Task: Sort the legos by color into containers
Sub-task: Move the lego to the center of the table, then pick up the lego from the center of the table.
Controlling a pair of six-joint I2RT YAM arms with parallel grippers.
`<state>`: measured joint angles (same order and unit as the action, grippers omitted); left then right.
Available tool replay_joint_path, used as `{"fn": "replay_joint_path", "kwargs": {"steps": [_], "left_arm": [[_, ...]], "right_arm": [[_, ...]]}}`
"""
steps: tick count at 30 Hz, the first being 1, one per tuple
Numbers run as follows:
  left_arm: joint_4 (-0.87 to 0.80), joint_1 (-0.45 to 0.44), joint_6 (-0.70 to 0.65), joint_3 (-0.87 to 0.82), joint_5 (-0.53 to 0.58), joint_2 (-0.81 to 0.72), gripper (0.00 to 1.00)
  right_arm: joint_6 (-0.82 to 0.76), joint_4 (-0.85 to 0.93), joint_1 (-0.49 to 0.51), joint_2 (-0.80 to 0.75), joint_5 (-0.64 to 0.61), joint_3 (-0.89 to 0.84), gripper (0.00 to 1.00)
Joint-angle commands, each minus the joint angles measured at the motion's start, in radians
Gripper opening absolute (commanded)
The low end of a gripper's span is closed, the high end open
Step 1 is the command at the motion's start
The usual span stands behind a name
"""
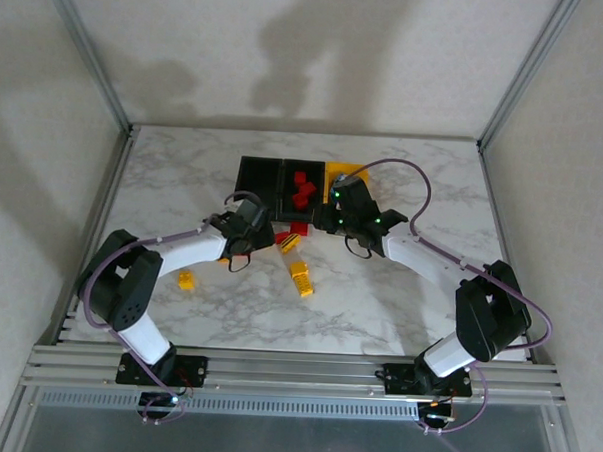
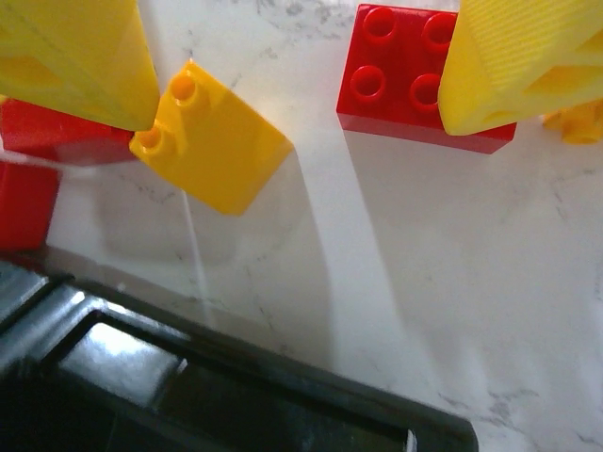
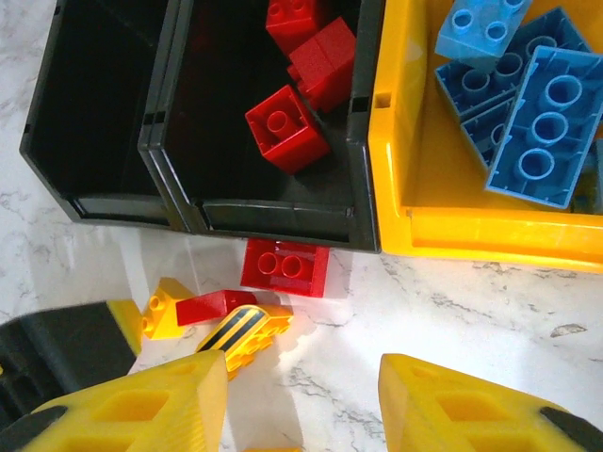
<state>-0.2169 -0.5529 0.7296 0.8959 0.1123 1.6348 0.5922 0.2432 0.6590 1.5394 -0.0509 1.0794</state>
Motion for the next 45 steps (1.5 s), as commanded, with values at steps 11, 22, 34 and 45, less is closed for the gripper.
{"fn": "replay_joint_path", "kwargs": {"steps": [11,22,34,45], "left_arm": [[-0.149,-0.068,0.027,-0.034,0.010,-0.164,0.78],[-0.284,-0.069,0.045,-0.043,0.099,-0.162,0.83],[-0.170,-0.068,0.053,-0.047,0.094,-0.017,0.85],[-0.151,-0.051,0.044,-0.029,0.114,0.050,0.68]], "right_arm": [[0.015,-0.008,-0.001,-0.025,-0.026,-0.001,0.46],[0.021,-0.013,-0.001,-0.030,-0.030,-0.020,0.46],[0.012,-0.004,-0.005,-0.035,-0.038,-0.011,0.46],[0.011,0.004,-0.019,-0.056,-0.044,-0.021,0.45]]}}
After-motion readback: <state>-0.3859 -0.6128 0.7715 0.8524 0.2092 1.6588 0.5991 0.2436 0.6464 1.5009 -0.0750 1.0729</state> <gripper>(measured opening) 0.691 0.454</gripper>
